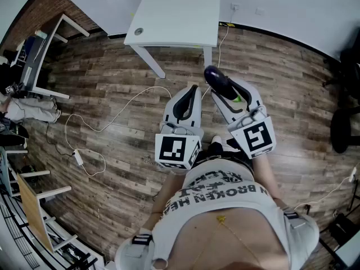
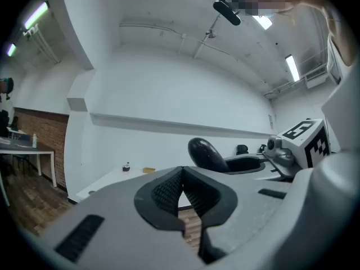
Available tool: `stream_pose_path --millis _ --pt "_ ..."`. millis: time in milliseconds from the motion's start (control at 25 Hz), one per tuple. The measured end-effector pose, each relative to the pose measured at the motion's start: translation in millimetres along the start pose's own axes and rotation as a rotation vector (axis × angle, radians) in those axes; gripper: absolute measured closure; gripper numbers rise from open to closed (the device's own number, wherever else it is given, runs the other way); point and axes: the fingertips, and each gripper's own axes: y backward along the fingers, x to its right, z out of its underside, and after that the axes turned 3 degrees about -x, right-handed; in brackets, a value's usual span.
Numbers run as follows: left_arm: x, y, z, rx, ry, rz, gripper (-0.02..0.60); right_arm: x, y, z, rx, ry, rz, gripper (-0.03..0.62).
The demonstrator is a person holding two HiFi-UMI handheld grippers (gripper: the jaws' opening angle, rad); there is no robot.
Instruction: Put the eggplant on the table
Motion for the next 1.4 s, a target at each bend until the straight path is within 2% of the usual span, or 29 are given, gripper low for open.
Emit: stream_pose_path --millis 680,960,1400 --pt "-12.2 1.5 31.4 -0.018 0.035 -0.05 0.575 1.4 -7.1 23.6 0.012 -0.053 -0.019 0.402" --pt "-65.2 -67.7 9.6 -0.018 0.056 -0.011 0.575 43.2 -83.1 7.1 -0.011 -0.049 -0.017 0.402" --pt "-125.9 -141.5 -7.8 -0.006 0.057 0.064 0.575 84.0 -168.5 0.3 -0.034 -0.036 0.02 0.402"
